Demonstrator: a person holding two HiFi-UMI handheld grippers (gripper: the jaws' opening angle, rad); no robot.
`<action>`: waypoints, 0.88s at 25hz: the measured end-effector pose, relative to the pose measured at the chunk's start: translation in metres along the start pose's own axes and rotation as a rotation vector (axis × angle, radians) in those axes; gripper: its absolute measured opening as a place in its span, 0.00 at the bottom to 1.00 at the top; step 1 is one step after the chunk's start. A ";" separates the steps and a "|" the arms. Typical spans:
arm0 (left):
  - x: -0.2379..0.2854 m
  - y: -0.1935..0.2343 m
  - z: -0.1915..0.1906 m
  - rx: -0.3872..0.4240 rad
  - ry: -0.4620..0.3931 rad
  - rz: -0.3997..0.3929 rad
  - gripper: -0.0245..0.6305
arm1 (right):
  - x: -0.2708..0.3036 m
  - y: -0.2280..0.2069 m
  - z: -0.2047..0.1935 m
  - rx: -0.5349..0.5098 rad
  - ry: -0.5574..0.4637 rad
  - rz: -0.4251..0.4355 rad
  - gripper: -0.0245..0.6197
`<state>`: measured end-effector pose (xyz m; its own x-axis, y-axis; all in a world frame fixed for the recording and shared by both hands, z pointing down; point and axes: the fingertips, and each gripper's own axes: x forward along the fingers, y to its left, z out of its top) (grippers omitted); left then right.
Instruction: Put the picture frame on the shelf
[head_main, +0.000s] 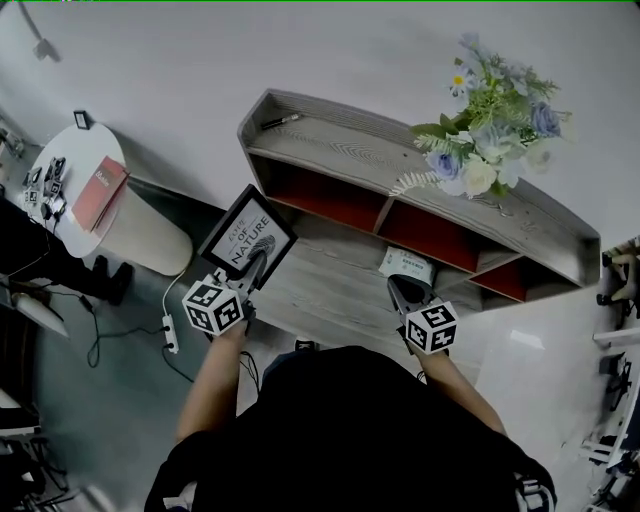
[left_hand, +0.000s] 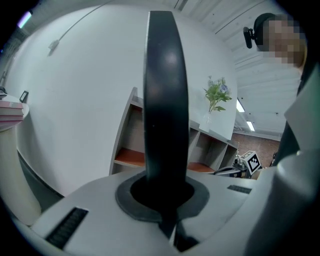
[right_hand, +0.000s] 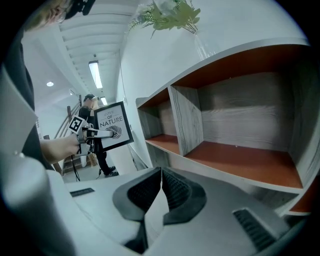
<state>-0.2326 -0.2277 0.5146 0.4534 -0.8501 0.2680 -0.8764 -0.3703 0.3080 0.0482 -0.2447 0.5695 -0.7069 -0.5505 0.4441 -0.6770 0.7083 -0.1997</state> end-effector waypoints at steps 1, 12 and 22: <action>0.001 0.002 0.000 0.000 0.003 -0.002 0.08 | 0.001 0.000 0.001 0.001 0.000 -0.003 0.07; 0.020 0.031 0.004 0.008 0.021 -0.017 0.08 | 0.003 0.002 0.003 0.017 0.003 -0.057 0.07; 0.037 0.055 0.002 0.012 0.034 -0.028 0.08 | 0.010 0.004 0.006 0.023 0.013 -0.097 0.07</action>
<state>-0.2645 -0.2800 0.5392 0.4826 -0.8263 0.2903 -0.8652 -0.3983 0.3046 0.0373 -0.2504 0.5686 -0.6356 -0.6099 0.4733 -0.7466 0.6417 -0.1756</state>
